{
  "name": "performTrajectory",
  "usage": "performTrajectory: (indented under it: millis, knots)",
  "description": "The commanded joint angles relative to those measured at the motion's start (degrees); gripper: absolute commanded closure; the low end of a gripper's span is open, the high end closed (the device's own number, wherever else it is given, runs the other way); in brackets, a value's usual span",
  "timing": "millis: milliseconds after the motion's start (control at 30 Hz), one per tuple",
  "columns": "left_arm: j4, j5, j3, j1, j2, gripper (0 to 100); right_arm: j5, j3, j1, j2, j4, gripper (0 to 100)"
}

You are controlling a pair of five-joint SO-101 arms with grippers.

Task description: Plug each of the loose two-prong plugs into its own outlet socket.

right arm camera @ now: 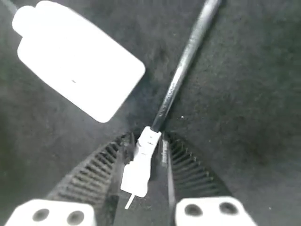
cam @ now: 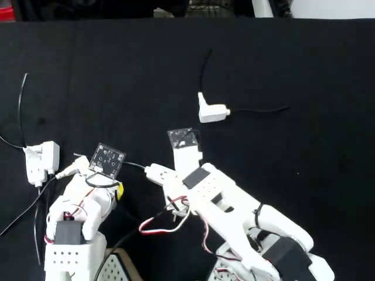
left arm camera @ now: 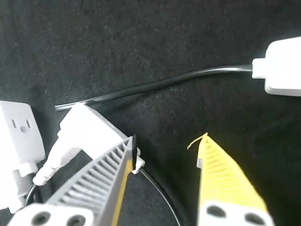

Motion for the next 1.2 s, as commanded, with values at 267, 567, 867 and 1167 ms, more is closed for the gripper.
performTrajectory:
  millis: [267,567,867,1167]
  knots:
    - [0.7,-4.1,0.5,-0.7,-0.1,78,-0.4,-7.7,-0.8,9.4,5.0,97.0]
    - [0.7,-4.1,0.5,-0.7,-0.1,78,14.5,-19.5,14.9,8.1,17.1,98.7]
    - [0.7,-4.1,0.5,-0.7,-0.1,78,58.5,-29.8,22.2,12.1,16.9,98.3]
    - [0.8,-4.1,0.5,-0.7,-0.1,78,68.7,-32.9,21.0,17.1,5.5,97.3]
